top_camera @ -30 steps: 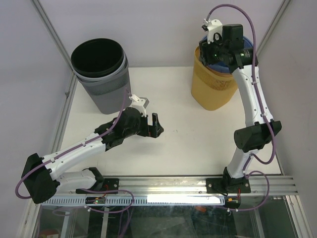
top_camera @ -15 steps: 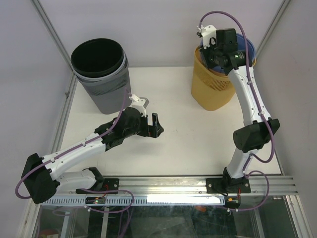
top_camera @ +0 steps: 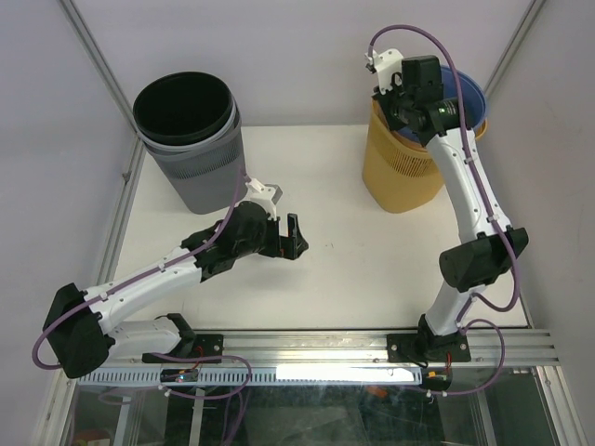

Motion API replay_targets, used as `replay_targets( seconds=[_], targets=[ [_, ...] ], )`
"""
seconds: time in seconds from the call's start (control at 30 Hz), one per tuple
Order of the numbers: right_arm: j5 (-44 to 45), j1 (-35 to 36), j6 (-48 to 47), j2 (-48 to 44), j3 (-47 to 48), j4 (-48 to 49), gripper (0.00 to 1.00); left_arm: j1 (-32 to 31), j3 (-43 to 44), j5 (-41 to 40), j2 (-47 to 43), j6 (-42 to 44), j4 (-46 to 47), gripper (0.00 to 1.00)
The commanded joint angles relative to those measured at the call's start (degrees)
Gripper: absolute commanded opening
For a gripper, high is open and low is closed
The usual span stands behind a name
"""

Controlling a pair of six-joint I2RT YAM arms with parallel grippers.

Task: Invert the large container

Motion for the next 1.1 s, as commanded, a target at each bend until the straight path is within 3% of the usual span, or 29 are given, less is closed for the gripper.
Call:
replay_targets(
  seconds=[0.0, 0.47, 0.77, 0.93, 1.07],
  targets=[
    [5.7, 1.18, -2.1, -8.45, 0.96, 9.85, 0.0, -0.26, 1.66, 1.97, 0.48, -0.72, 2.76, 0.99],
    [12.78, 7.08, -7.85, -12.53, 2.87, 12.2, 0.0, -0.27, 4.65, 4.05, 1.83, -0.52, 3.97, 0.99],
    [13.5, 7.96, -6.48, -14.26, -1.57, 14.26, 0.0, 0.09, 26.48, 3.46, 9.7, -3.55, 7.34, 0.99],
    [13.97, 8.74, -5.72, -15.91, -3.32, 14.44, 0.0, 2.26, 39.32, 9.8, 20.41, -9.13, 8.58, 0.99],
    [13.9, 9.34, -5.39, -17.79, -4.06, 14.56, 0.0, 3.01, 43.98, 13.64, 25.46, -12.1, 11.95, 0.94]
  ],
)
